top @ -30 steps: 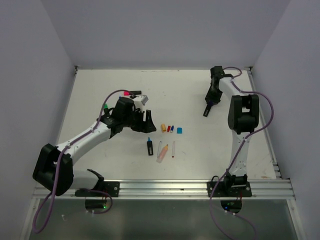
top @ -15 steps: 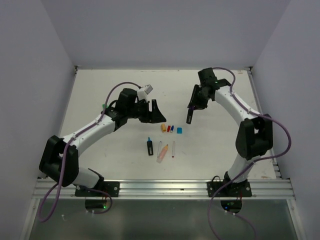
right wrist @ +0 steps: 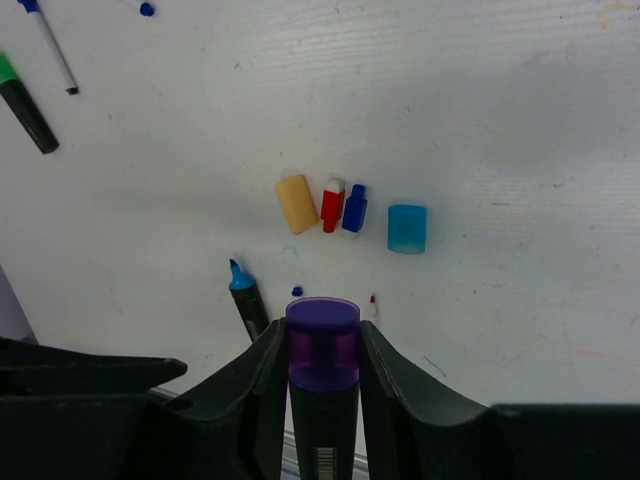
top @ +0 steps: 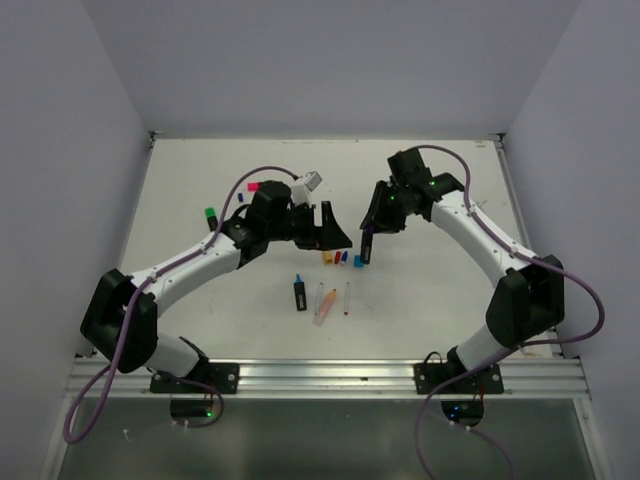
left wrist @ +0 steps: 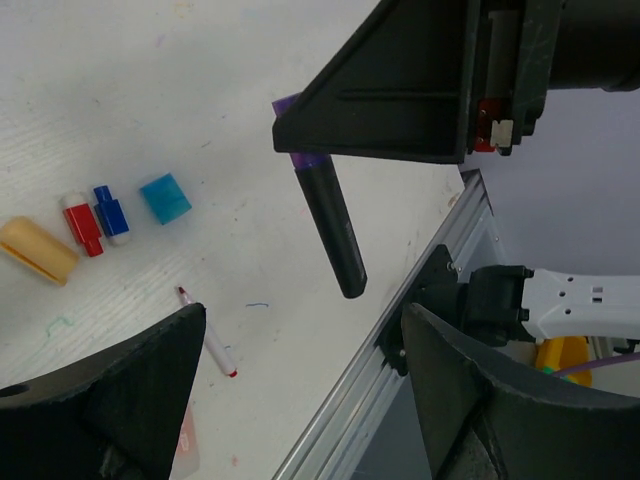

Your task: Open the pen caps

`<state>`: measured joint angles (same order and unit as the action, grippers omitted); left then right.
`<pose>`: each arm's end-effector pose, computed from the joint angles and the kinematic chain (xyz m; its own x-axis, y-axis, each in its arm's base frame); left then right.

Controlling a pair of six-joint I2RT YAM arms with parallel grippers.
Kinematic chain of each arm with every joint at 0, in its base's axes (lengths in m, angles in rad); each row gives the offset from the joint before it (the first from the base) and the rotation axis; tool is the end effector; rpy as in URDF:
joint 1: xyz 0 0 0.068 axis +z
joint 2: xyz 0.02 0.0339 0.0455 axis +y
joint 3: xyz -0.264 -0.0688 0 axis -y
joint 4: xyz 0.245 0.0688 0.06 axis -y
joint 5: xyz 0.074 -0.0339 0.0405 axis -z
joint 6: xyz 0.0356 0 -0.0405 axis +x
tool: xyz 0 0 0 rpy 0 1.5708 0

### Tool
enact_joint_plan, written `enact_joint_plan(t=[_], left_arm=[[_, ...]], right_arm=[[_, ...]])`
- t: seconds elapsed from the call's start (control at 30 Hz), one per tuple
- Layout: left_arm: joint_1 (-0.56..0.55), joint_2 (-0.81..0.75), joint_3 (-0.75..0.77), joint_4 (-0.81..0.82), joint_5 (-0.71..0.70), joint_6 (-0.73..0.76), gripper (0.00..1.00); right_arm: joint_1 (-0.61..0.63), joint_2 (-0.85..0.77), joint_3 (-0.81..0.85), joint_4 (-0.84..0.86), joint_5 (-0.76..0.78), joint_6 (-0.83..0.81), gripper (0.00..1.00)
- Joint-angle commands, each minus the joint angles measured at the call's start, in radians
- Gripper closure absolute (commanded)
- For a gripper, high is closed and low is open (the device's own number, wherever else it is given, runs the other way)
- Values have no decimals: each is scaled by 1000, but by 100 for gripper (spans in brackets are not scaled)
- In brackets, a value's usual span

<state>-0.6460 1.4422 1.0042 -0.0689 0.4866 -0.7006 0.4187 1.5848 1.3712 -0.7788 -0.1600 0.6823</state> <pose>0.2500 -0.2093 0.2745 -0.8498 -0.0729 -0.5220 0.4064 0.5398 -0.7372 0.3042 0.1416 0.2928 -0.8970 0.2822 -0.3402 0.1091 0.8872 0.4483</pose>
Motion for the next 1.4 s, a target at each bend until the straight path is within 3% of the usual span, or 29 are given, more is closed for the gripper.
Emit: enact_joint_plan(t=[0.0,0.67,0.93,1.13,1.37], left_arm=[[-6,-9,37,38,-34,-33,17],[-33,21,5,129,-39,-60,14],[-90,84,62,115,-68,-56,24],[-99,113,66,107,-56,-56,37],[-98,116,77,87,-62,-48,66]], right_arm=[[20,-60,-15,-4,-38,19,100],[34,-57,29,-11,-58,75,100],[35,-55,45,12,-64,149,100],[38,-48,74,4,-72,158,100],[54,-51,66,1,-75,149,100]])
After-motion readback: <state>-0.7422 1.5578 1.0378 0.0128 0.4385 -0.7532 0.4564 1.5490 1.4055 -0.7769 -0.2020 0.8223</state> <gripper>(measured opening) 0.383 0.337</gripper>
